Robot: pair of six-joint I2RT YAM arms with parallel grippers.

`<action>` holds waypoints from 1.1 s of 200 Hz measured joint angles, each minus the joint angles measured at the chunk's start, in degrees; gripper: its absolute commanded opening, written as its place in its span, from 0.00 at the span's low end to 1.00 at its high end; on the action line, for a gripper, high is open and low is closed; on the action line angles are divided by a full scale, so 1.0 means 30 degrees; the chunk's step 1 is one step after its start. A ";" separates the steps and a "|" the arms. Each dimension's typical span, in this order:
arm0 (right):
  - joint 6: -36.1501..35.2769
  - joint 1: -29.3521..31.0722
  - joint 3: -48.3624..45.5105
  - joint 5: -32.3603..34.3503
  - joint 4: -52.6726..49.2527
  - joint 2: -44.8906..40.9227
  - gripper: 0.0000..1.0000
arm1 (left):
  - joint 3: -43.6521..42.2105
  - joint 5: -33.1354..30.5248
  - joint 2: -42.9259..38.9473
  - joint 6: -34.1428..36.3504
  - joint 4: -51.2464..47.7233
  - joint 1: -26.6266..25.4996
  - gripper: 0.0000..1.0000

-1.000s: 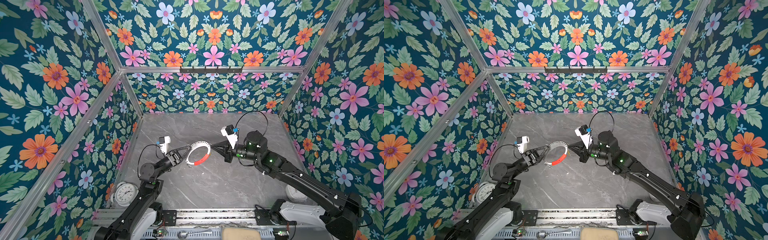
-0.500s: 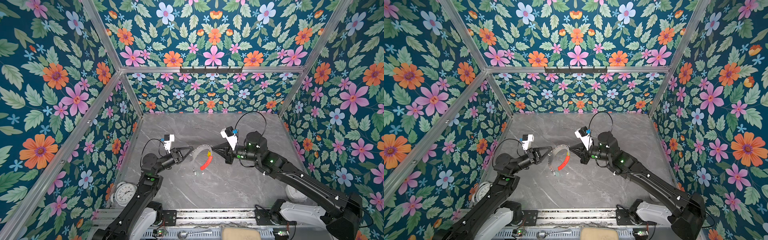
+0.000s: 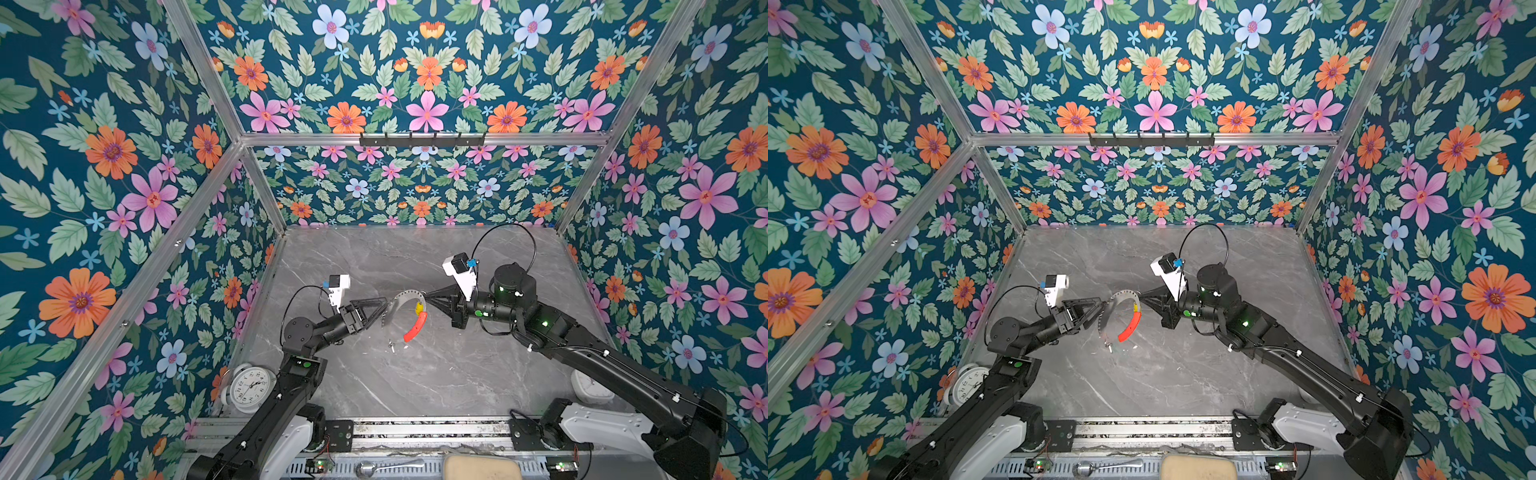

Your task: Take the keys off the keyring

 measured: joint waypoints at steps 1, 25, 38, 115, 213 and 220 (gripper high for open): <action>0.0000 0.0000 0.0007 0.0000 0.0000 0.0000 0.00 | 0.0000 0.0007 0.0000 0.0015 0.0000 0.0000 0.88; 0.0146 0.0000 0.0255 0.0044 0.0044 0.0000 0.00 | -0.0379 0.0066 -0.0022 0.0321 -0.0007 0.0000 0.87; 0.0138 0.0000 0.0408 0.0066 0.0080 0.0000 0.00 | -0.0554 0.0131 -0.0007 0.0364 0.0051 0.0000 0.84; 0.0131 0.0000 0.0692 0.1071 0.0481 0.0488 0.00 | -0.1180 0.0634 0.0335 -0.1676 0.4248 0.0000 0.67; 0.0044 0.0000 0.0758 0.0918 0.0415 0.0831 0.00 | -0.1224 0.0685 0.0415 -0.2820 0.4532 -0.0036 0.16; -0.0036 0.0000 0.0750 0.0794 0.0357 0.0831 0.00 | -0.1122 0.0678 0.0386 -0.2841 0.4488 -0.0036 0.12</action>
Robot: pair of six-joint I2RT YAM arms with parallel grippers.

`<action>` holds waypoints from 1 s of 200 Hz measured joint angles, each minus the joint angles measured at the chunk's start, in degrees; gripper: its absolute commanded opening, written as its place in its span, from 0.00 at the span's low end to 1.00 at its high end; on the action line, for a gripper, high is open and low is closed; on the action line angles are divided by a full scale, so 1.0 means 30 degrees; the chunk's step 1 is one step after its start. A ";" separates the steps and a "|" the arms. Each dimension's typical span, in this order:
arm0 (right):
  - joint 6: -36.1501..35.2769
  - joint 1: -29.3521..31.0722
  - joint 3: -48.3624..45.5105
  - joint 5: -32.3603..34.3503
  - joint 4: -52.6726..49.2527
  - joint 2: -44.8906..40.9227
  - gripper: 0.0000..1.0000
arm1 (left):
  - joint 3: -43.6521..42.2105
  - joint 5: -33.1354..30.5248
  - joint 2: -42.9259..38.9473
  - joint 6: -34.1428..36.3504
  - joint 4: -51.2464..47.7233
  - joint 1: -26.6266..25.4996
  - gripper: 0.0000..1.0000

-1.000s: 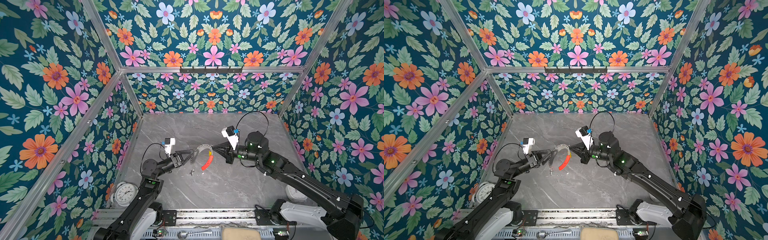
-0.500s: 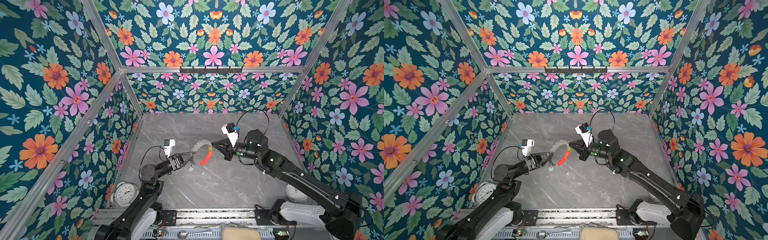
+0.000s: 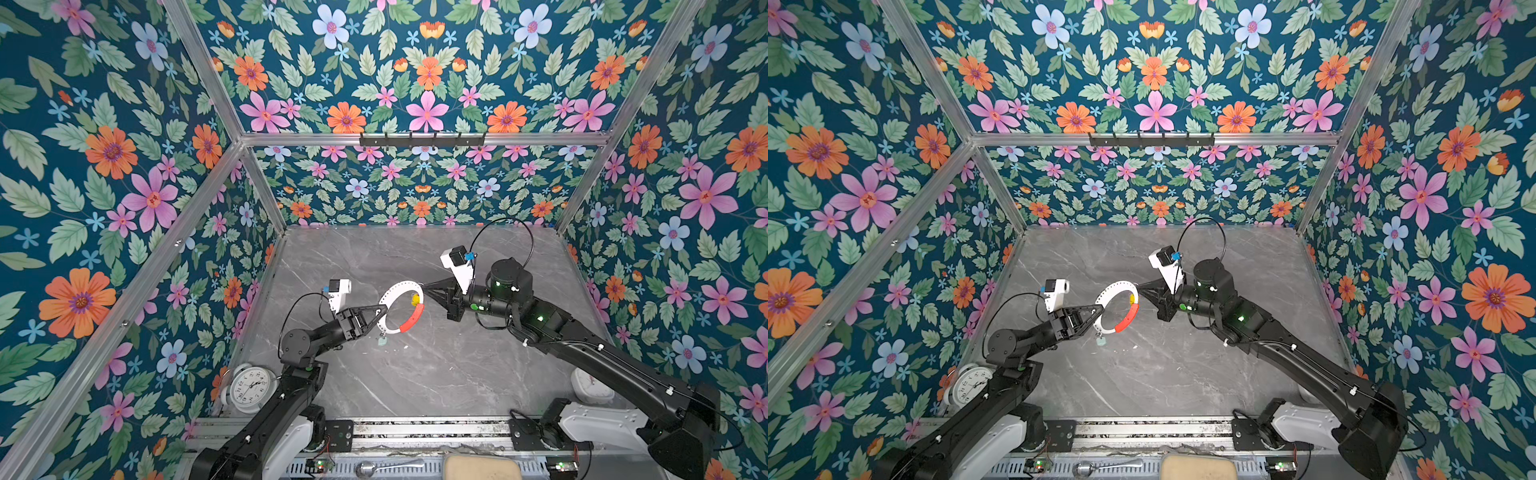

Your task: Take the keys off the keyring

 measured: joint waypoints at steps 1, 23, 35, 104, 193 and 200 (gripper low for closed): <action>-0.0007 0.0007 0.0000 -0.0015 -0.0007 0.0000 0.00 | 0.0007 0.0000 -0.0007 -0.0007 -0.0007 0.0000 0.11; -0.0153 -0.0007 -0.0138 -0.0182 -0.0138 -0.0058 0.00 | 0.0233 0.0007 -0.0168 -0.0029 -0.0255 0.0000 0.00; -0.0219 -0.0015 -0.0219 -0.0182 -0.0262 -0.0146 0.00 | 0.0306 0.0029 -0.0211 -0.0087 -0.0495 -0.0007 0.00; -0.1872 -0.0022 -0.0780 -0.0882 -0.1530 -0.1100 0.00 | -0.0481 0.0801 0.1137 -0.2805 0.2331 -0.0007 0.00; -0.4146 -0.0393 -0.0036 -0.3526 -0.3730 -0.2062 0.00 | -0.0321 0.2492 0.3271 -0.6921 0.8298 -0.0007 0.00; -0.4204 -0.0393 0.0051 -0.3672 -0.3942 -0.2076 0.00 | -0.0233 0.2616 0.3279 -0.6936 0.8342 -0.0007 0.00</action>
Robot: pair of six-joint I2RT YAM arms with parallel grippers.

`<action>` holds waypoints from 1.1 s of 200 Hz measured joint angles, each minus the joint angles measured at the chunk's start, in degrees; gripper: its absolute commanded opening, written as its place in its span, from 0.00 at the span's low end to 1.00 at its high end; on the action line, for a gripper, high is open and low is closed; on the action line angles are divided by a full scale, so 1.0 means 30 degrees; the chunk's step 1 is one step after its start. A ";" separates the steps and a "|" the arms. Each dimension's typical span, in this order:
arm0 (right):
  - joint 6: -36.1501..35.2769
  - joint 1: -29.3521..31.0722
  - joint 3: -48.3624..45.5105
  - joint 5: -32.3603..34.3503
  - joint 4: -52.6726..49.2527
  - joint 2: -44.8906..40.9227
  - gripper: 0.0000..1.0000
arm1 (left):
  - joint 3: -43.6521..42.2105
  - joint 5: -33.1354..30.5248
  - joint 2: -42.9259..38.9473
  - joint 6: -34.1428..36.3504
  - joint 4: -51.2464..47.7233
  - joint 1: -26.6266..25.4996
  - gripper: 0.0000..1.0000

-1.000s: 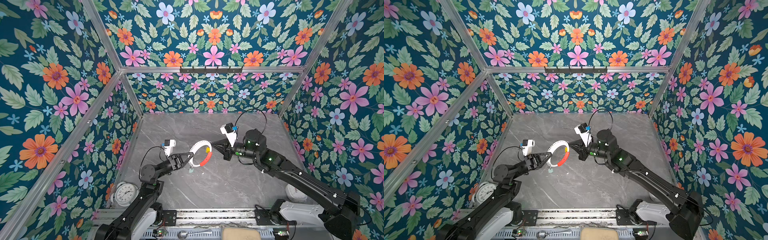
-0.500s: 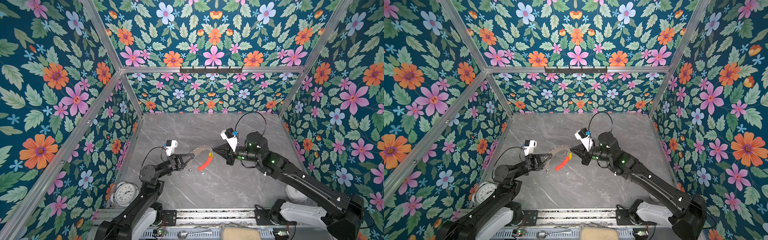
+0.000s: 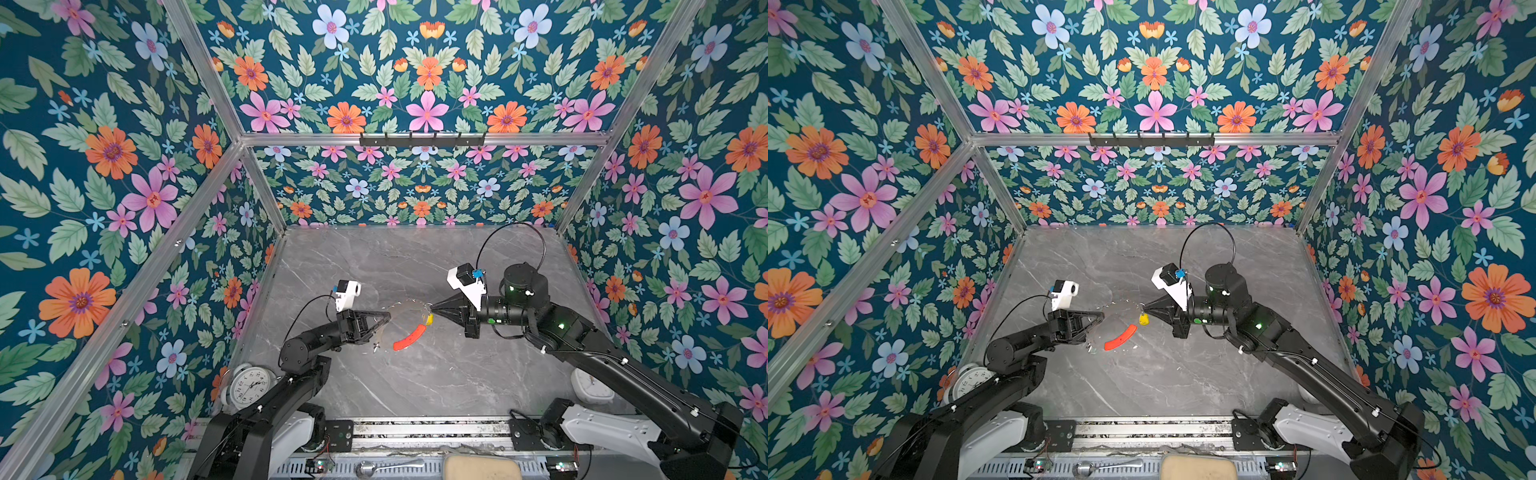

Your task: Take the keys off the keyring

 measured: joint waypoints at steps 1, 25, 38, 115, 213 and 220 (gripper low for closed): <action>-0.0007 0.0000 0.0007 -0.0015 -0.0022 0.0000 0.00 | 0.0007 0.0007 0.0000 0.0000 0.0007 0.0000 0.00; -0.0138 0.0015 0.0109 -0.0517 -0.0474 -0.0189 0.00 | 0.0284 0.0364 0.0000 -0.0044 0.0168 0.0000 0.00; -0.0189 0.0022 0.0153 -0.0743 -0.0678 -0.0313 0.00 | 0.0350 0.0583 0.0015 -0.0051 0.0284 0.0000 0.00; -0.0306 0.0109 0.0000 -0.1166 -0.1195 -0.0962 0.00 | 0.0692 0.1479 0.0160 -0.0066 0.0525 -0.0015 0.00; 0.0226 0.0423 0.0204 -0.2259 -0.1304 -0.1355 0.00 | 0.0685 0.1712 0.0335 -0.0423 0.1370 -0.0051 0.00; 0.0357 0.0452 0.0066 -0.2120 -0.1122 -0.1428 0.00 | 0.0685 0.1712 0.0350 -0.0430 0.1355 -0.0058 0.00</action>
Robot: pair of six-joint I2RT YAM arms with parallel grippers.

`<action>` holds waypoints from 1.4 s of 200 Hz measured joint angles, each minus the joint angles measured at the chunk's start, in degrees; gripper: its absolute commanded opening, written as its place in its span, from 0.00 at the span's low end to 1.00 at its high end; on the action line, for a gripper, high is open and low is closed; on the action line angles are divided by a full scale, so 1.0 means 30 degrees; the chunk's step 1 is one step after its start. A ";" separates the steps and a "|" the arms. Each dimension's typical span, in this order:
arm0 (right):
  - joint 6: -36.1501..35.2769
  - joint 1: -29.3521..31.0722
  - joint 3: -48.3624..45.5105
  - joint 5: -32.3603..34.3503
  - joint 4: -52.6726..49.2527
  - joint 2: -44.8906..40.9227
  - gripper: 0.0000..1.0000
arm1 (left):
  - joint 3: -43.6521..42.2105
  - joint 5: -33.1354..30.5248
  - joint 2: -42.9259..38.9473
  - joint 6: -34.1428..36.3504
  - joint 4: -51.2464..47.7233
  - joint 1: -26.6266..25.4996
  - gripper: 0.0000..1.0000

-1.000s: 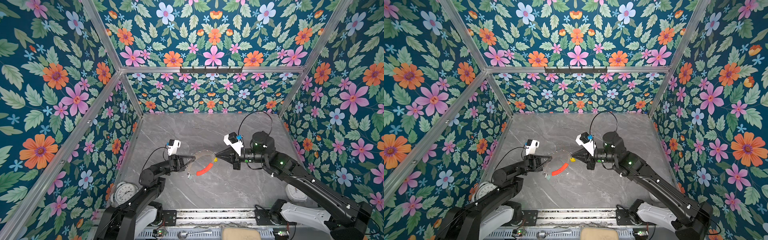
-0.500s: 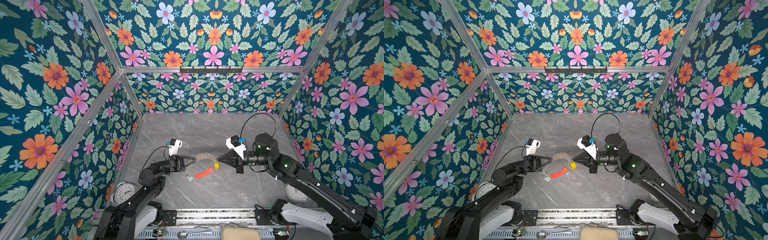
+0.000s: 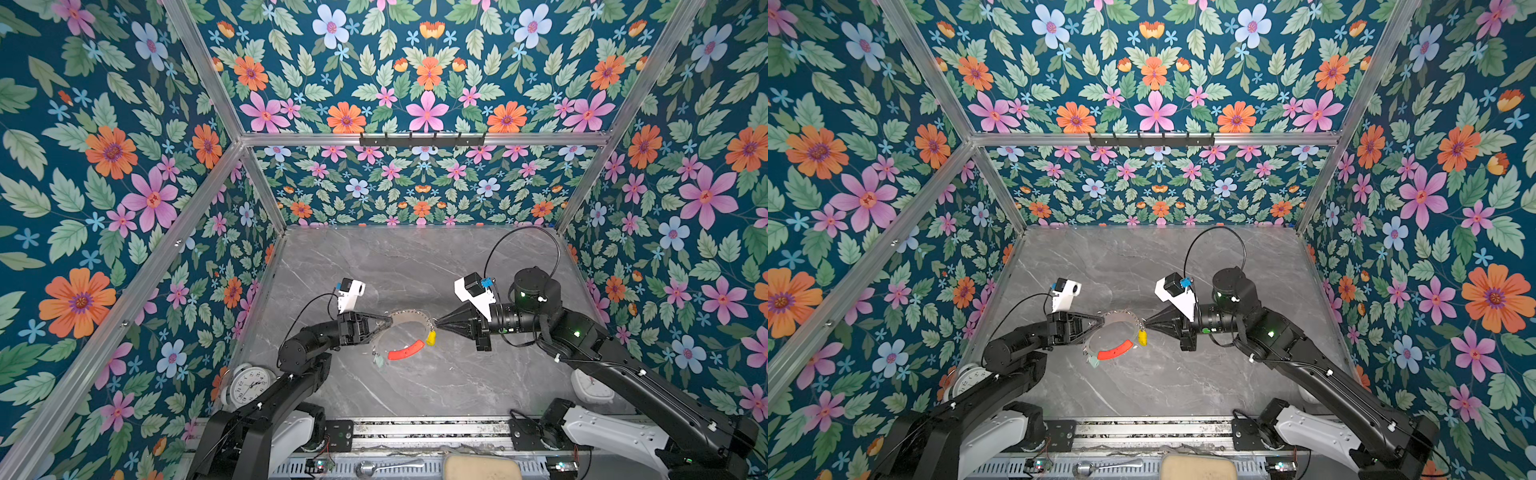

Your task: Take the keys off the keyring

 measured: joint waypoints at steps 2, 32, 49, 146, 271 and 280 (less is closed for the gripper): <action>0.0080 0.0007 -0.0044 0.0022 0.0073 -0.0015 0.00 | 0.0000 0.0000 0.0000 0.0000 -0.0007 0.0000 0.00; 0.0503 0.0036 -0.0240 0.0109 0.0568 -0.0022 0.00 | 0.0000 -0.0131 -0.0182 0.0000 -0.0044 0.0007 0.00; 0.0510 0.0051 -0.0058 -0.0015 0.0532 0.0102 0.00 | 0.0000 -0.0240 -0.0335 0.0000 -0.0080 0.0022 0.00; -0.0474 0.1064 0.1355 0.1443 -0.2011 0.1778 0.00 | 0.1158 -0.0313 -0.0401 0.0022 -0.0860 0.0124 0.00; -0.1333 0.1144 0.1078 0.1763 -0.2390 0.0867 0.00 | 0.0568 -0.0321 -0.0372 -0.0095 -0.1020 0.0058 0.00; -0.1392 0.1144 0.1144 0.1756 -0.2506 0.0816 0.00 | 0.0546 -0.0321 -0.0364 -0.0124 -0.0991 0.0058 0.00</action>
